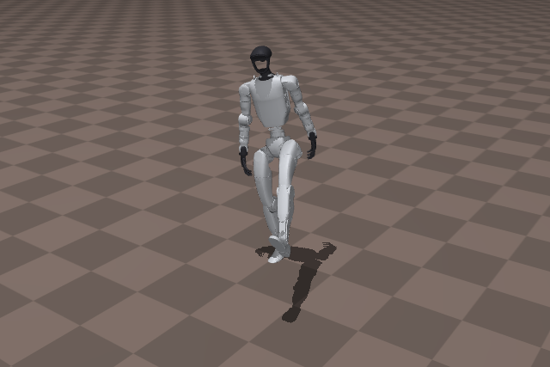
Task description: In place motions
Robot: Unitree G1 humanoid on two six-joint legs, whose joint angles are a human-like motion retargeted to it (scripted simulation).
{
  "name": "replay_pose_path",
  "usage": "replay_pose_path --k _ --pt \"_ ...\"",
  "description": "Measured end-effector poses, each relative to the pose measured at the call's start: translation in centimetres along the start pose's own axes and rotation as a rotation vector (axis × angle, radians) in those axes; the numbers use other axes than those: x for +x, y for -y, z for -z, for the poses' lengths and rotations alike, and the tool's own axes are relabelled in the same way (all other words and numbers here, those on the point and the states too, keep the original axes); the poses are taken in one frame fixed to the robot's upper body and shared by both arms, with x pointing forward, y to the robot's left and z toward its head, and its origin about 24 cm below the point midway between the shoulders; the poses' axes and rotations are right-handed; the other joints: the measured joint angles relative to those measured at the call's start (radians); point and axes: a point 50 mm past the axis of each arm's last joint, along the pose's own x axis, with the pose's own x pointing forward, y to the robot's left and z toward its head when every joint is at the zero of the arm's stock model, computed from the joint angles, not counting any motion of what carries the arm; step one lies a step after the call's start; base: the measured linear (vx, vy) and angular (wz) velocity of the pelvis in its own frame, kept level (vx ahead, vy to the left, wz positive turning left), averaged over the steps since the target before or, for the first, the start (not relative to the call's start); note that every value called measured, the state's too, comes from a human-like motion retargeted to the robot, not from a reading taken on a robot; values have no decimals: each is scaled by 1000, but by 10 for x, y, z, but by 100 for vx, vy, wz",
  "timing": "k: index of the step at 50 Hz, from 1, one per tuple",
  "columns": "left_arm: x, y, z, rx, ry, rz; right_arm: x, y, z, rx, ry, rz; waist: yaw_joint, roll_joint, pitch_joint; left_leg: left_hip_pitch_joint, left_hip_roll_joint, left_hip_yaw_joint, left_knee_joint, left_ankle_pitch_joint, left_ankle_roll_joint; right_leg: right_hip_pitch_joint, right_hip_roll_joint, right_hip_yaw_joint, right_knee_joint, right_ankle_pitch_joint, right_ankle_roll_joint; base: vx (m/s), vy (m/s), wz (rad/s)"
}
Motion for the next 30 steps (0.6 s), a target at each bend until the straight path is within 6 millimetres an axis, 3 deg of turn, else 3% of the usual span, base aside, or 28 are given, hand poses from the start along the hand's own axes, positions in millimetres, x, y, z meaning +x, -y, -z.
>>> replay_pose_path --k 3,7,10,15,19,24,27,28,30 --pt "0 4 18 -28 -65 13 0 -2 2 5 -4 -7 27 -35 24 -37 -13 -38 -3 -7 0 -21 -58 44 41 -18 6 -2 11 -55" --pt "-2 2 32 -56 -117 3 0 -9 9 -11 -25 -31 24 -45 21 -19 -16 -32 -11 -16 0 -29 -69 60 53 -24 3 2 3 -14" --pt "-3 -1 29 -68 -110 -4 0 -15 14 -18 -39 -41 -9 -26 -4 30 -19 -9 -2 -19 0 -26 -37 37 33 -19 1 -2 -6 33" --pt "-3 -11 15 -66 -61 -35 -2 -26 36 -46 -107 -56 -71 25 -100 126 -20 10 103 -34 10 -29 54 -25 -43 8 -14 4 -9 61" --pt "-3 -15 -8 -55 13 -47 -5 -27 54 -110 -176 -26 -155 40 -173 256 -113 47 259 -30 114 -37 55 -103 -89 15 1 4 6 107" --pt "-5 -21 -24 -44 75 -71 -6 -32 57 -113 -160 -26 -281 41 -277 467 -249 44 353 -14 275 -47 27 -200 -134 11 30 12 8 117" --pt "-6 -25 -27 -49 87 -84 -4 -32 50 -70 -127 -23 -362 62 -328 606 -307 -36 265 21 271 -48 31 -258 -150 6 46 18 10 105" --pt "-6 -27 -27 -50 89 -90 -4 -31 48 -54 -116 -19 -377 76 -342 668 -301 -1 173 -56 229 -53 43 -272 -151 3 48 20 12 60" --pt "-6 -26 -27 -57 85 -93 -4 -26 45 -33 -107 -11 -376 121 -344 772 -281 78 -36 -68 266 -39 86 -268 -156 3 48 24 10 1"
